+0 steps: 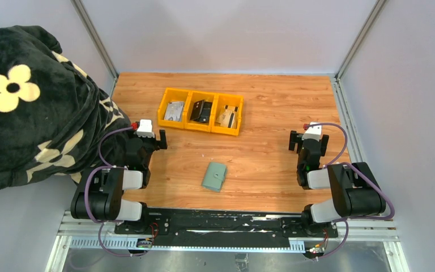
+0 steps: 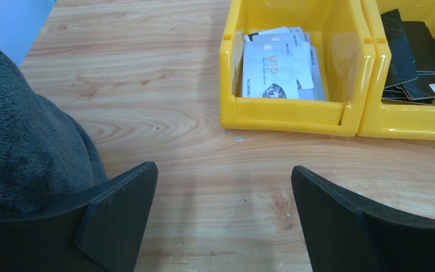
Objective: Take the credit cards out of the card holder
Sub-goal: Move the storage box to the center of the board.
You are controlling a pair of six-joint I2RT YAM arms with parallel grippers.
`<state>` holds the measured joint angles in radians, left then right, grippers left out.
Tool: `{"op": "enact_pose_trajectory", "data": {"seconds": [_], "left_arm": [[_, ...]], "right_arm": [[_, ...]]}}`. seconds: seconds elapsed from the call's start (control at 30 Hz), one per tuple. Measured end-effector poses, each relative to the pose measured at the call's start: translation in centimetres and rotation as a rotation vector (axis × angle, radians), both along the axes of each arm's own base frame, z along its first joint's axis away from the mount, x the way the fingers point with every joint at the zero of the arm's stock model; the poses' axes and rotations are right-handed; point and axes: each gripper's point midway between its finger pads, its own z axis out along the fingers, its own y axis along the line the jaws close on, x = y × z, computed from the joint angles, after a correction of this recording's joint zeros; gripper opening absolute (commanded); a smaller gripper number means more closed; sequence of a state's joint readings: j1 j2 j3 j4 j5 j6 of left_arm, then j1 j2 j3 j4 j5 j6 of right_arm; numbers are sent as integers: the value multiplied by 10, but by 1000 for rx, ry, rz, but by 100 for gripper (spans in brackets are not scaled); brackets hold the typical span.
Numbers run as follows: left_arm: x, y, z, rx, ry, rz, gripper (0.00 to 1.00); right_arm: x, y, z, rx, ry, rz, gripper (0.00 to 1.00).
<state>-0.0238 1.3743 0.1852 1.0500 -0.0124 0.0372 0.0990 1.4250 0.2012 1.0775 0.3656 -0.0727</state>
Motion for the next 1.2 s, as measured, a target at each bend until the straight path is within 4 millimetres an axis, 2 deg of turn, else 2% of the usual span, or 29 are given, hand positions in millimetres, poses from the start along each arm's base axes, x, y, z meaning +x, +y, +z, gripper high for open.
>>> {"op": "enact_pose_trajectory", "data": {"seconds": [0.43, 0.57, 0.7, 0.77, 0.9, 1.0, 1.2], "left_arm": [[0, 0, 0, 0, 0, -1, 100], [0, 1, 0, 0, 15, 6, 100], [8, 4, 11, -6, 36, 19, 100], [21, 6, 24, -4, 54, 25, 100], [40, 18, 50, -10, 116, 32, 100], [42, 21, 68, -28, 176, 6, 100], [34, 11, 91, -50, 292, -67, 100]], "right_arm": [[0, 0, 1, -2, 0, 0, 96], [-1, 1, 10, -27, 17, -13, 96], [20, 2, 53, -28, 13, -35, 96], [38, 6, 90, -14, -3, -35, 96], [53, 20, 132, 81, -36, 2, 96], [59, 36, 148, 236, -49, 31, 95], [73, 69, 153, 427, 21, 119, 92]]}}
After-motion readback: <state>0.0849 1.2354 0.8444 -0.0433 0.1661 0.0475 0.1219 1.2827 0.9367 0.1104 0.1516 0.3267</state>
